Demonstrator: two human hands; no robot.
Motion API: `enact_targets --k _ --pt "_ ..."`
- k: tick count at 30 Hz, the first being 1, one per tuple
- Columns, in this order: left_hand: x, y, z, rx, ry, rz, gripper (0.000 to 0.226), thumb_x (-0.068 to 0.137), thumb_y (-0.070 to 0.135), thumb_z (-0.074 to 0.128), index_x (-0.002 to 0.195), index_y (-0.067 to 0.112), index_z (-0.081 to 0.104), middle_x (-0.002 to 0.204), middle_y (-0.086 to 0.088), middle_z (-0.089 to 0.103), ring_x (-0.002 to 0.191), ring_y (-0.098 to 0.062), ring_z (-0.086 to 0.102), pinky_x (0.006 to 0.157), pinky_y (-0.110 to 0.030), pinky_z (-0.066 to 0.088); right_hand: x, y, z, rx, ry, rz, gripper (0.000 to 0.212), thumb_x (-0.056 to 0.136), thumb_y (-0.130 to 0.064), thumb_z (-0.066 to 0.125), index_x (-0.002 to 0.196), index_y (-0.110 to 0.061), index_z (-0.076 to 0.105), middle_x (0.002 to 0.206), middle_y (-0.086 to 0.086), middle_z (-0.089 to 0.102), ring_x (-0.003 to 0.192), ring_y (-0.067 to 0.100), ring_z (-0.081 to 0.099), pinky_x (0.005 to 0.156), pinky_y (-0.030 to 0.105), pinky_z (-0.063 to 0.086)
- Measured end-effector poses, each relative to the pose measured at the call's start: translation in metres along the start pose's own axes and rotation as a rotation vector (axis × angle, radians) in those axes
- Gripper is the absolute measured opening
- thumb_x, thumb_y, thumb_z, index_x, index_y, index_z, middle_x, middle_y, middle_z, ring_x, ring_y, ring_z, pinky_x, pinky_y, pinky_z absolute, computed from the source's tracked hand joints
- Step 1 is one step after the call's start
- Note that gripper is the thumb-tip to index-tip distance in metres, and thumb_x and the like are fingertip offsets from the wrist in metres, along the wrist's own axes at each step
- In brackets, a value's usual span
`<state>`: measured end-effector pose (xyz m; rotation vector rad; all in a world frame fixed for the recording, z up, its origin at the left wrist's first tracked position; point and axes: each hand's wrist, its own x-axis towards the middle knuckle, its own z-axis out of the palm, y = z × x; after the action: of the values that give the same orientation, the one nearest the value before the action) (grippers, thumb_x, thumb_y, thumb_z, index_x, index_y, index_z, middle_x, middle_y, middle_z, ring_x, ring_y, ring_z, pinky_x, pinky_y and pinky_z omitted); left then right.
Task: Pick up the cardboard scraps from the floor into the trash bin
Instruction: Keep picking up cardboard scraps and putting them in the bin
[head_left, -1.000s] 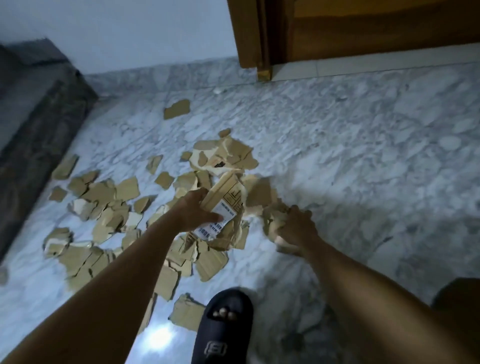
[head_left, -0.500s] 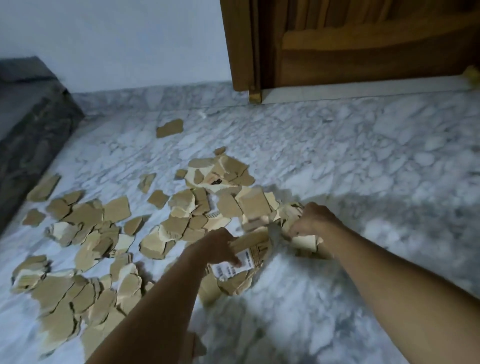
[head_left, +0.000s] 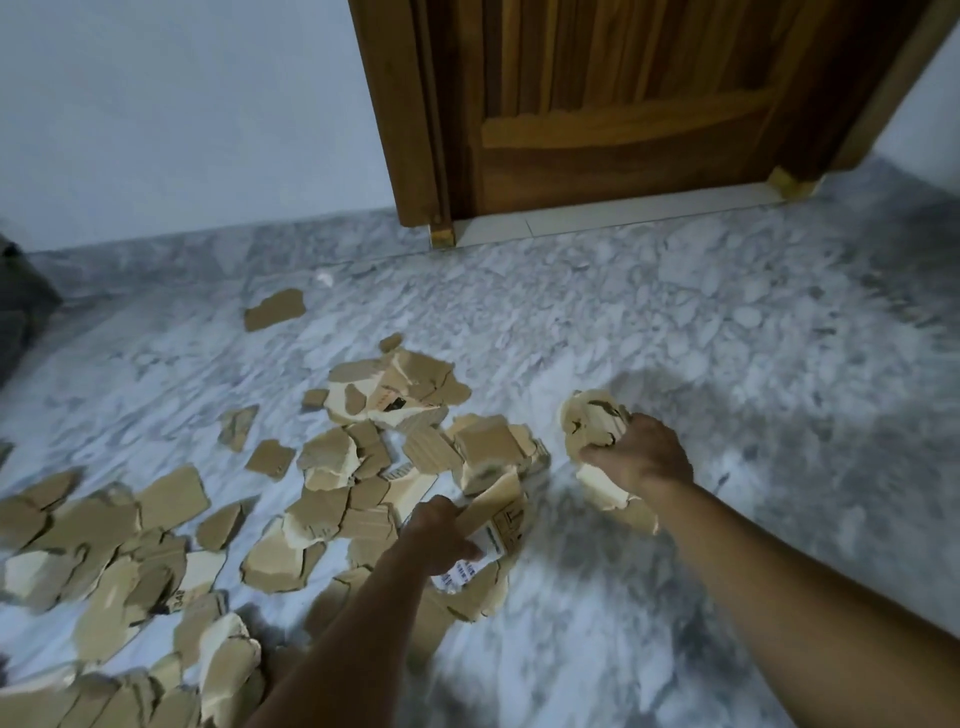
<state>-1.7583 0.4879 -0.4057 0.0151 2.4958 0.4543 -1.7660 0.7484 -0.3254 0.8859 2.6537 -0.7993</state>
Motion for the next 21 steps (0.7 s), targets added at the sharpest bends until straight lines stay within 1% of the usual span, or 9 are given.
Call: enact_targets --k 3,5,7,10,12,14,16,18,21 --pt "-0.005 -0.002 -0.018 -0.114 0.046 -0.027 0.063 0.067 0.038 0.086 0.114 0.004 0.061 0.11 -0.01 0.067 0.1 -0.023 0.065 0.072 -0.028 0.05 -0.005 -0.001 -0.014 0.353 -0.224 -0.012 0.046 0.066 -0.043 0.087 0.098 -0.015 0.071 0.094 0.001 0.072 0.086 0.018 0.069 0.071 0.028 0.055" --pt "-0.008 -0.004 -0.03 -0.233 0.032 -0.023 0.055 0.064 0.033 0.088 0.106 0.005 0.068 0.099 -0.007 0.072 0.086 -0.019 0.069 0.063 -0.025 0.052 -0.012 -0.003 -0.022 0.446 -0.428 -0.078 0.037 0.069 -0.039 0.088 0.095 -0.019 0.073 0.091 -0.003 0.074 0.086 0.011 0.069 0.068 0.023 0.052" --pt "-0.015 -0.002 -0.042 -0.367 0.012 0.005 0.041 0.069 0.027 0.087 0.101 0.007 0.07 0.094 -0.008 0.074 0.078 -0.018 0.071 0.063 -0.026 0.057 -0.017 -0.004 -0.021 0.514 -0.59 -0.114 0.039 0.073 -0.039 0.085 0.105 -0.02 0.074 0.101 -0.005 0.076 0.101 0.009 0.07 0.086 0.021 0.05" --pt "-0.029 0.007 -0.056 -0.741 -0.051 0.124 0.031 0.078 0.021 0.082 0.101 0.005 0.07 0.095 -0.016 0.075 0.083 -0.031 0.074 0.076 -0.048 0.061 -0.023 -0.007 -0.007 0.685 -0.71 -0.107 0.047 0.072 -0.039 0.086 0.114 -0.021 0.074 0.111 -0.003 0.075 0.11 0.014 0.067 0.103 0.031 0.046" --pt "-0.038 0.021 -0.062 -0.924 -0.103 0.161 0.027 0.084 0.02 0.076 0.102 0.001 0.068 0.097 -0.02 0.073 0.086 -0.04 0.072 0.075 -0.058 0.059 -0.029 -0.009 0.011 0.783 -0.736 -0.062 0.047 0.067 -0.039 0.086 0.109 -0.019 0.076 0.107 0.001 0.076 0.104 0.02 0.069 0.096 0.037 0.049" --pt "-0.04 0.039 -0.063 -1.051 -0.11 0.146 0.01 0.093 0.012 0.064 0.097 0.003 0.065 0.095 -0.02 0.069 0.082 -0.037 0.07 0.067 -0.05 0.061 -0.041 -0.01 0.029 0.901 -0.694 -0.053 0.025 0.079 -0.03 0.077 0.1 -0.017 0.076 0.093 0.0 0.077 0.09 0.018 0.071 0.08 0.031 0.05" --pt "-0.04 0.055 -0.064 -1.119 -0.084 0.095 0.01 0.096 0.01 0.053 0.091 0.012 0.062 0.099 -0.013 0.063 0.08 -0.023 0.066 0.068 -0.039 0.059 -0.05 -0.003 0.039 0.982 -0.587 -0.015 0.017 0.082 -0.029 0.072 0.094 -0.017 0.075 0.084 -0.002 0.076 0.084 0.017 0.069 0.078 0.029 0.048" --pt "-0.04 0.07 -0.063 -1.117 -0.116 0.094 0.012 0.097 0.022 0.053 0.095 0.015 0.063 0.106 -0.007 0.065 0.082 -0.018 0.064 0.072 -0.039 0.057 -0.055 0.009 0.041 1.053 -0.498 0.004 0.03 0.076 -0.034 0.075 0.099 -0.015 0.073 0.088 0.002 0.076 0.088 0.021 0.07 0.084 0.032 0.049" --pt "-0.048 0.097 -0.061 -0.982 -0.202 0.267 0.024 0.089 0.037 0.068 0.102 0.017 0.071 0.095 0.003 0.076 0.08 -0.013 0.074 0.062 -0.04 0.06 -0.062 0.034 0.025 1.116 -0.362 -0.005 0.062 0.073 -0.035 0.084 0.125 -0.011 0.059 0.107 0.011 0.074 0.099 0.029 0.072 0.093 0.047 0.054"
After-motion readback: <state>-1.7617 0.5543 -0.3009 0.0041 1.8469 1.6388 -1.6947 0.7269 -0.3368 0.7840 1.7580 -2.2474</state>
